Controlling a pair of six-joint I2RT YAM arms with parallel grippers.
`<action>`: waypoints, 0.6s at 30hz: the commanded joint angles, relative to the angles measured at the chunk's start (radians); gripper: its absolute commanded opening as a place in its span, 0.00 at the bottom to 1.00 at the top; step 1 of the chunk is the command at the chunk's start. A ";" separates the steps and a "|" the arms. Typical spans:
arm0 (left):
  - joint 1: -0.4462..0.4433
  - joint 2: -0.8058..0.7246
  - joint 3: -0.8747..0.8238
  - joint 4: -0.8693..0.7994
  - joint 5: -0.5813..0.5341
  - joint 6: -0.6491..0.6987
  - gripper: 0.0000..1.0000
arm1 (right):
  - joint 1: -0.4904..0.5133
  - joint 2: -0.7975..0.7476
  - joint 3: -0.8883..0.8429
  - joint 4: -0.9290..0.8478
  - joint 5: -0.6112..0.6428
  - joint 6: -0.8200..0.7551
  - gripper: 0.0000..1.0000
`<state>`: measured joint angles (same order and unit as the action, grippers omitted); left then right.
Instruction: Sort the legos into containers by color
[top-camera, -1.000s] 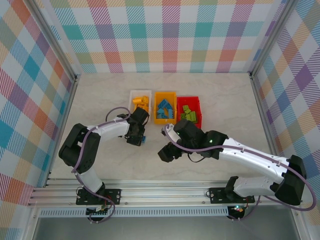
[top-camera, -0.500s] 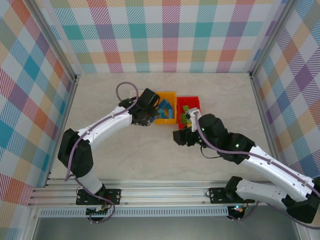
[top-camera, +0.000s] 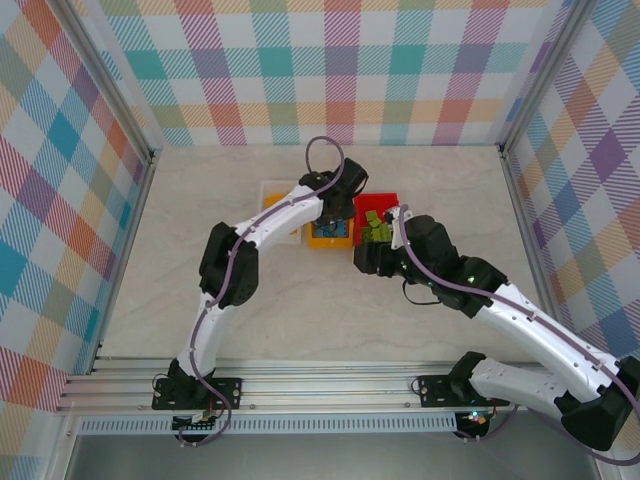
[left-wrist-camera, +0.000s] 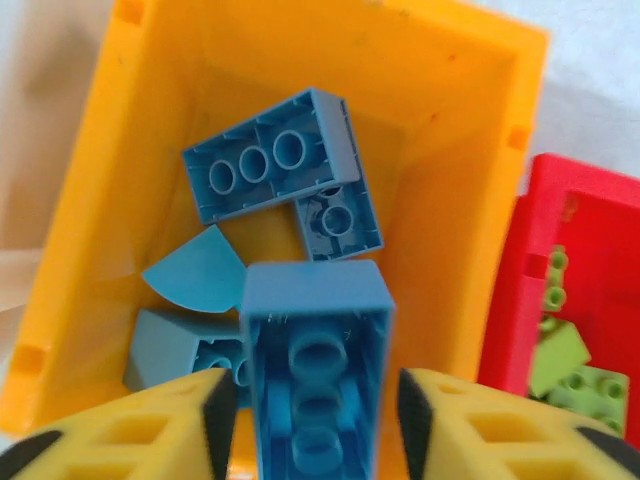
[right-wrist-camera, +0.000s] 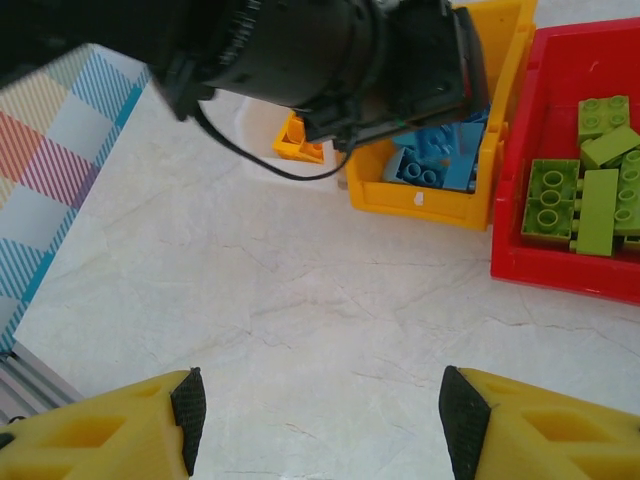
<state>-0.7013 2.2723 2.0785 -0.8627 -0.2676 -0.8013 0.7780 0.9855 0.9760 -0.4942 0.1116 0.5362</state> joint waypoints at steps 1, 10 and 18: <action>0.012 0.014 0.055 -0.069 0.001 0.068 0.62 | -0.005 -0.005 0.001 0.008 -0.024 0.017 0.66; -0.009 -0.242 -0.066 -0.054 -0.042 0.071 0.82 | -0.008 -0.014 0.055 -0.080 0.061 -0.018 0.84; 0.035 -0.791 -0.540 0.121 -0.076 0.176 1.00 | -0.013 -0.148 0.146 -0.286 0.549 -0.059 1.00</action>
<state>-0.6880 1.6306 1.6390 -0.7879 -0.2737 -0.6754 0.7715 0.9138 1.1015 -0.6838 0.4122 0.5110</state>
